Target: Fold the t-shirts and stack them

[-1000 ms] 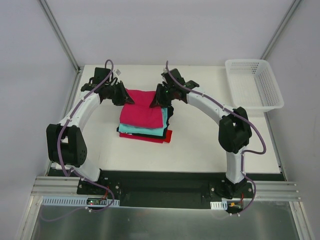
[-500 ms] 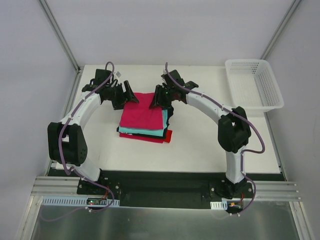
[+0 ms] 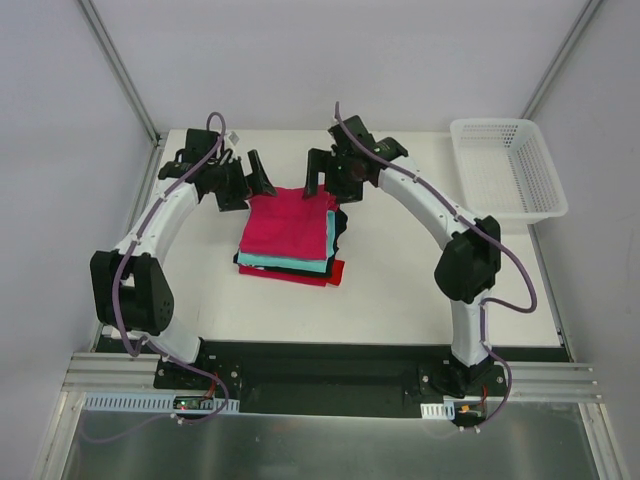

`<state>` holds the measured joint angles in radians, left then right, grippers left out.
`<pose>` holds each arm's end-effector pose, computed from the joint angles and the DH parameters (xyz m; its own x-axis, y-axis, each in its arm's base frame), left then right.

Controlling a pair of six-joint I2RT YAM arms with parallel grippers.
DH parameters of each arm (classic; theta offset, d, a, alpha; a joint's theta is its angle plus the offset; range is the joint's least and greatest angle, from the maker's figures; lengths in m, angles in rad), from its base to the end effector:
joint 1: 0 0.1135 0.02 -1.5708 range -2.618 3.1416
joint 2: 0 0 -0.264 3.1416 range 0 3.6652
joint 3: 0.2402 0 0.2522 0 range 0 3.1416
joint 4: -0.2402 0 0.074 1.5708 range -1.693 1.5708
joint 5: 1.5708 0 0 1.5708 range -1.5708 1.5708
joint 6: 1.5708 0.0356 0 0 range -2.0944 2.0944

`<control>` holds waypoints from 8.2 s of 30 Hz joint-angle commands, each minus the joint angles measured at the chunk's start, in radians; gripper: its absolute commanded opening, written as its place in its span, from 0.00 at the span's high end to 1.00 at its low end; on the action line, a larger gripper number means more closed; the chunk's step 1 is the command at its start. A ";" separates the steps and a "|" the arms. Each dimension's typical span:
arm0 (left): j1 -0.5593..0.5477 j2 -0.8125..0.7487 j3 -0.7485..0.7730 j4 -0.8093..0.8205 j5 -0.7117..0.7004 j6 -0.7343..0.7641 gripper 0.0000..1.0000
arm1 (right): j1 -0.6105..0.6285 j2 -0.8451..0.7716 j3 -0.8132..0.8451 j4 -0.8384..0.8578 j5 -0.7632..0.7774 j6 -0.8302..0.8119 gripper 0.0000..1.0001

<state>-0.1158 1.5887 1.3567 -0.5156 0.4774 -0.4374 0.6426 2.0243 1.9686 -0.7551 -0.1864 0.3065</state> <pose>0.3501 -0.0572 0.3077 -0.7970 -0.2860 -0.5320 0.1101 0.7972 -0.5936 0.3632 0.2801 0.3181 -0.7617 -0.1999 -0.6163 -0.4838 0.8081 0.3359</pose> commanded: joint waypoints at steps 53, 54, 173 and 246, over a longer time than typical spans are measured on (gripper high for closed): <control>0.042 0.179 0.028 0.298 0.142 -0.073 1.00 | -0.215 0.076 -0.142 0.247 -0.266 -0.110 0.99; 0.041 0.175 0.032 0.293 0.144 -0.073 1.00 | -0.215 0.073 -0.119 0.229 -0.268 -0.109 0.99; -0.735 0.202 0.180 -0.026 -0.473 -0.159 1.00 | 0.055 -1.187 -0.706 -0.352 0.832 0.140 0.04; -0.311 -0.452 -0.310 -0.187 -0.677 -0.165 1.00 | 0.055 -1.268 -0.882 -0.328 0.621 0.166 0.04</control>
<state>-0.4301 1.2350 1.1954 -0.6018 -0.1333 -0.5018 0.7002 0.7742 1.1095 -1.1034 0.4526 0.4610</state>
